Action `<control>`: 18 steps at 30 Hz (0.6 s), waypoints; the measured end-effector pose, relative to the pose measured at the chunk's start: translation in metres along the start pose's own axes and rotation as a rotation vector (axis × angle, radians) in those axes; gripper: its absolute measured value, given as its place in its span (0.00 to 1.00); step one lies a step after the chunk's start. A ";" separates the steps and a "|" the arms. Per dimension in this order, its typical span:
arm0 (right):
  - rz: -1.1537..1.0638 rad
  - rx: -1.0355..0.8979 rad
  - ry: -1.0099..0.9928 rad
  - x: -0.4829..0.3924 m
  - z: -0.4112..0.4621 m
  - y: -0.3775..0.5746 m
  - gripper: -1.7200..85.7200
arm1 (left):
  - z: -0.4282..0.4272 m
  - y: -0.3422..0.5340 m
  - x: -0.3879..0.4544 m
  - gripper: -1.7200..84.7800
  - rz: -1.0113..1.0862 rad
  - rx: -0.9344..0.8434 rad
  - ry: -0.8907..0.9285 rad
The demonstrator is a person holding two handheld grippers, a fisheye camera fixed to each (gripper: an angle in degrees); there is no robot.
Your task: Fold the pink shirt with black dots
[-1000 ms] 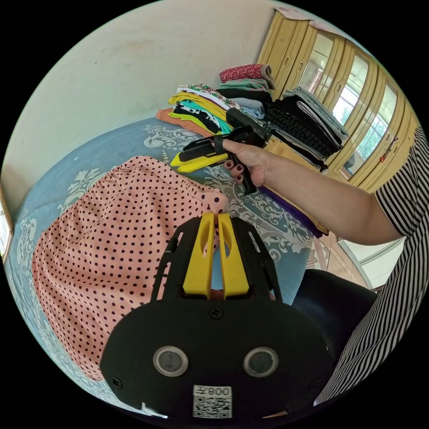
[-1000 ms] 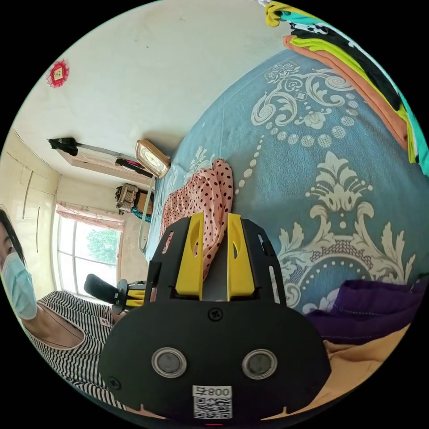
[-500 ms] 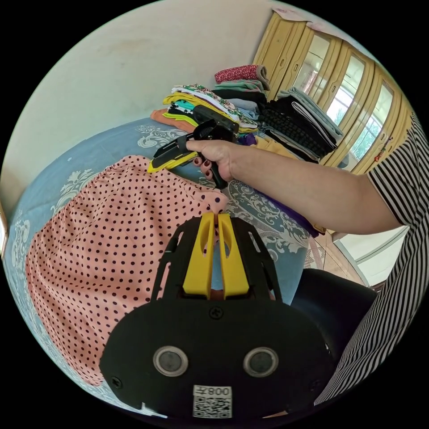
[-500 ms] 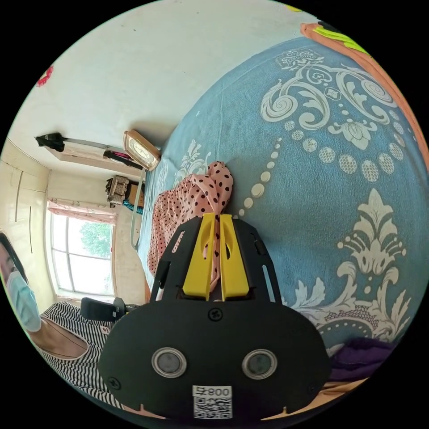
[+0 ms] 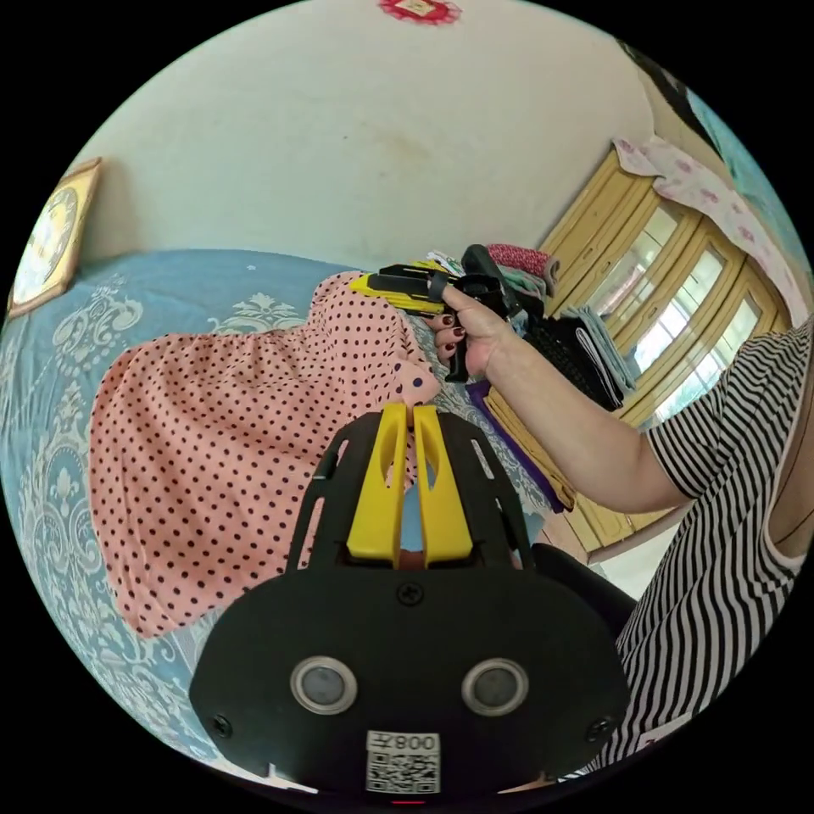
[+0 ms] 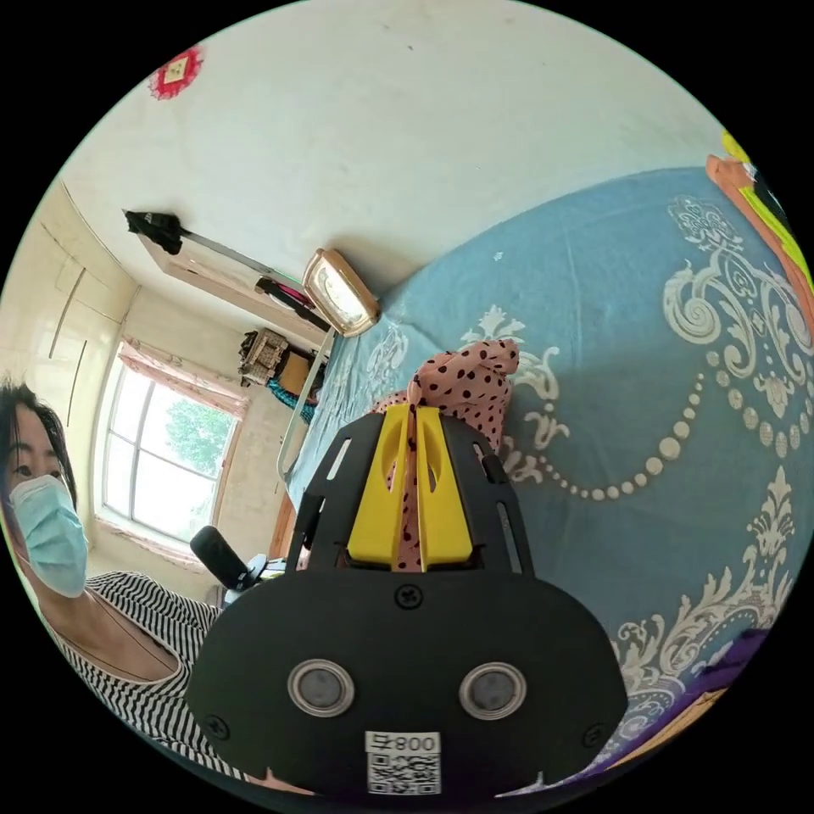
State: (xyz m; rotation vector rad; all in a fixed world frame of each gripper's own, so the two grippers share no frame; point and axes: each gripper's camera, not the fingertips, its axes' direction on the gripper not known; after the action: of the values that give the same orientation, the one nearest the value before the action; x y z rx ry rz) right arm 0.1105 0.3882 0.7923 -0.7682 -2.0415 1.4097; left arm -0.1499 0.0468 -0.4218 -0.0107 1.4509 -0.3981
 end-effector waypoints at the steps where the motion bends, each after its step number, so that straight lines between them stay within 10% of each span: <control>1: -0.026 -0.008 -0.002 -0.008 0.020 -0.004 0.03 | -0.013 0.000 -0.007 0.03 -0.027 0.017 -0.006; 18: -0.194 -0.311 0.076 -0.025 0.340 -0.004 0.03 | -0.254 0.044 -0.160 0.03 -0.623 0.217 -0.022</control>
State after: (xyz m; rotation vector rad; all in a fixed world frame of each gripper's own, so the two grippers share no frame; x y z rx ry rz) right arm -0.1129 0.1521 0.6880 -0.7119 -2.2361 0.9555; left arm -0.3938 0.1896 -0.3123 -0.2962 1.3548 -1.0582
